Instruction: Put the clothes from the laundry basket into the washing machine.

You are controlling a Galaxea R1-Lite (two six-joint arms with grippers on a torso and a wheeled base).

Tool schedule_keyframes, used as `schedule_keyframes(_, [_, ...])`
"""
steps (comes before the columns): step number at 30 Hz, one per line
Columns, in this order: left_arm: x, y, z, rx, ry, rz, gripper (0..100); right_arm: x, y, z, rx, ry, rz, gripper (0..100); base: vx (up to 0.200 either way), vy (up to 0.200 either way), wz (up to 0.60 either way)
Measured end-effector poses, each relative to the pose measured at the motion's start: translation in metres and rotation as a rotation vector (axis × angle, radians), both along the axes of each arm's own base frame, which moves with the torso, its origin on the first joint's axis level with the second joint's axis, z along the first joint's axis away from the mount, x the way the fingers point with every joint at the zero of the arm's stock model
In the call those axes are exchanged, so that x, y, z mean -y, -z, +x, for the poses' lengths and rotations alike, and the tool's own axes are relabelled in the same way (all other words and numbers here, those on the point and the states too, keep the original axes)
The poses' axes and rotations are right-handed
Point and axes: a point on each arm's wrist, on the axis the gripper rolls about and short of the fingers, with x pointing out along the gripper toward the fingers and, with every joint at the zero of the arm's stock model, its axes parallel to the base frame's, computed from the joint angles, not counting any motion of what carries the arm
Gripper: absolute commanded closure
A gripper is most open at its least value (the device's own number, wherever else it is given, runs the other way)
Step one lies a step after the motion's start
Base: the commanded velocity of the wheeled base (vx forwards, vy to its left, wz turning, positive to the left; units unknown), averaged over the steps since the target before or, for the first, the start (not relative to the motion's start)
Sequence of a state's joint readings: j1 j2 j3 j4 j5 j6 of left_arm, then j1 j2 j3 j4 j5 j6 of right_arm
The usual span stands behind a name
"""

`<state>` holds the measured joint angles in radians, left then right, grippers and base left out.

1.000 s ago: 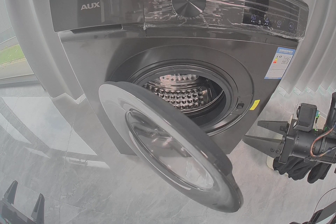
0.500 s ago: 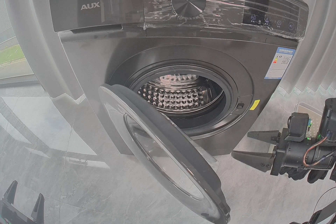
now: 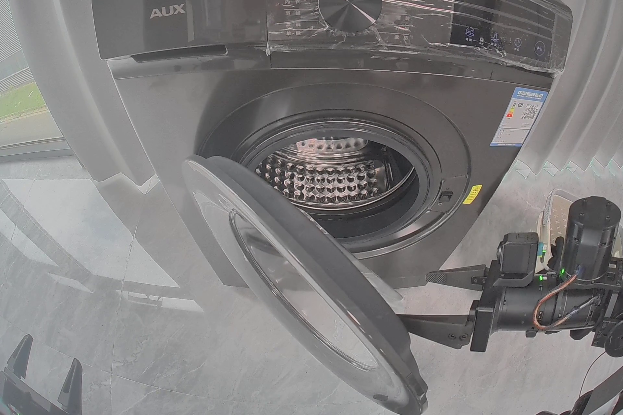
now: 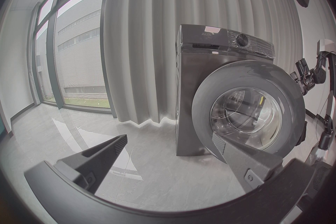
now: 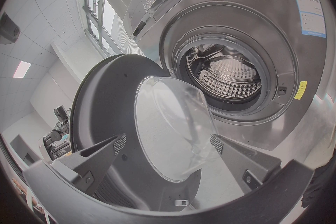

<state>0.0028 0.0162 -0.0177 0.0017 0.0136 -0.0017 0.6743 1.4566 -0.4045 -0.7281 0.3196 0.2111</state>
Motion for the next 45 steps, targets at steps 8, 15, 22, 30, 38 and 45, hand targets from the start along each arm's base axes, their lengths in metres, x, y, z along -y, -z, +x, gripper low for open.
schedule_keyframes(8, [0.0, 0.0, 0.0, 0.0, 0.0, 0.0, 0, -0.005, 0.002, -0.005, -0.003, -0.068, 0.02, 0, 0.0, 0.0, 0.0])
schedule_keyframes(15, [0.0, 0.0, 0.0, 0.001, 0.001, -0.002, 0, -0.003, 0.004, -0.004, -0.025, -0.053, 0.031, 0, 0.0, 0.0, 0.0])
schedule_keyframes(22, [0.0, 0.0, 0.0, 0.002, 0.002, -0.004, 0, -0.003, 0.006, 0.005, -0.037, -0.01, 0.028, 0, -0.114, 0.0, 0.0])
schedule_keyframes(30, [0.0, 0.0, 0.0, 0.002, 0.002, -0.007, 0, -0.006, 0.011, 0.013, -0.082, 0.02, 0.035, 0, -0.125, 0.0, 0.0])
schedule_keyframes(38, [0.0, 0.0, 0.0, 0.002, 0.002, -0.007, 0, -0.007, 0.014, 0.015, -0.088, 0.019, 0.025, 0, 0.0, 0.0, 0.0])
schedule_keyframes(45, [0.0, 0.0, 0.0, 0.002, 0.002, -0.007, 0, -0.013, 0.017, 0.011, -0.093, -0.019, 0.024, 0, 0.0, 0.0, 0.0])
